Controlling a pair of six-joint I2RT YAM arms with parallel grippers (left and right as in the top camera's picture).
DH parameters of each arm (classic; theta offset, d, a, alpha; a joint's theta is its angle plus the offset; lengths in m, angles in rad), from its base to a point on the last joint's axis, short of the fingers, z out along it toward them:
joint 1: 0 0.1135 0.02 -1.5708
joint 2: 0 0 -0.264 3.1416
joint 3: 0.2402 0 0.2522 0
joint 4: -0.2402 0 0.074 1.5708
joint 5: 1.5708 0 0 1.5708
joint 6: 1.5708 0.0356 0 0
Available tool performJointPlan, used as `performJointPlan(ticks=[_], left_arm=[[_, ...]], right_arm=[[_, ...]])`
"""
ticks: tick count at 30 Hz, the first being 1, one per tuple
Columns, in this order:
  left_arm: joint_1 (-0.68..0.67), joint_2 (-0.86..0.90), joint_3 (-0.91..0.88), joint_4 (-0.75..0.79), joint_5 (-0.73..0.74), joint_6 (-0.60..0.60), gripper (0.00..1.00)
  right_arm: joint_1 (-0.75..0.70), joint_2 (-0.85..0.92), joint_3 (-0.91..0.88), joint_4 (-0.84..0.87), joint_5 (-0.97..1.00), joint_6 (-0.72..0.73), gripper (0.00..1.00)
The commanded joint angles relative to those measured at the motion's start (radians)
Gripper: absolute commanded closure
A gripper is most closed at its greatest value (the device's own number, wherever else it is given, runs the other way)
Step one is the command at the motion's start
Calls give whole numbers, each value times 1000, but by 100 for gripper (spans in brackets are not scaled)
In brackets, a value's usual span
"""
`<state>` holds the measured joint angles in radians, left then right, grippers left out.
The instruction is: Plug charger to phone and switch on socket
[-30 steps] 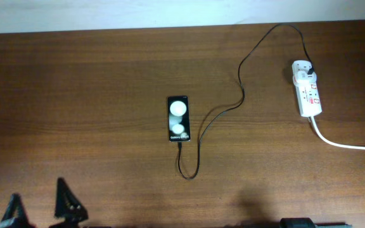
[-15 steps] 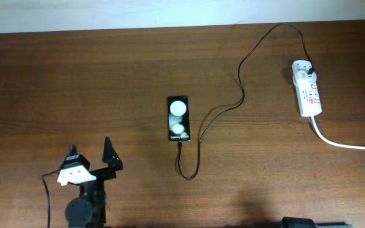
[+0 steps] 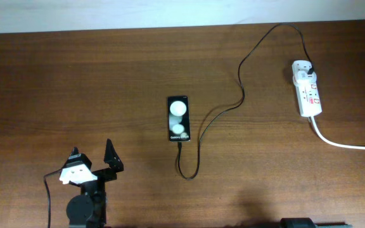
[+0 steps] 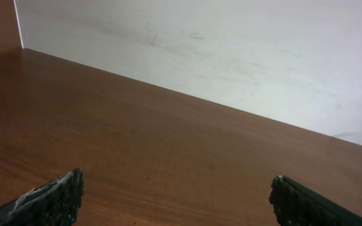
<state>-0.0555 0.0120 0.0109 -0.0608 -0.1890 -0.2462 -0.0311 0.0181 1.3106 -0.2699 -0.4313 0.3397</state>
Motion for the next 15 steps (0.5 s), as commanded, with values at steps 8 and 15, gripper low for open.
performJointPlan(ticks=[8, 15], left_arm=[[4, -2, -2, -5, 10, 9, 1], [4, -2, -2, -5, 10, 9, 1]], right_arm=[[31, -11, -661, 114, 309, 10, 1], [31, -11, -1204, 354, 301, 130, 1]])
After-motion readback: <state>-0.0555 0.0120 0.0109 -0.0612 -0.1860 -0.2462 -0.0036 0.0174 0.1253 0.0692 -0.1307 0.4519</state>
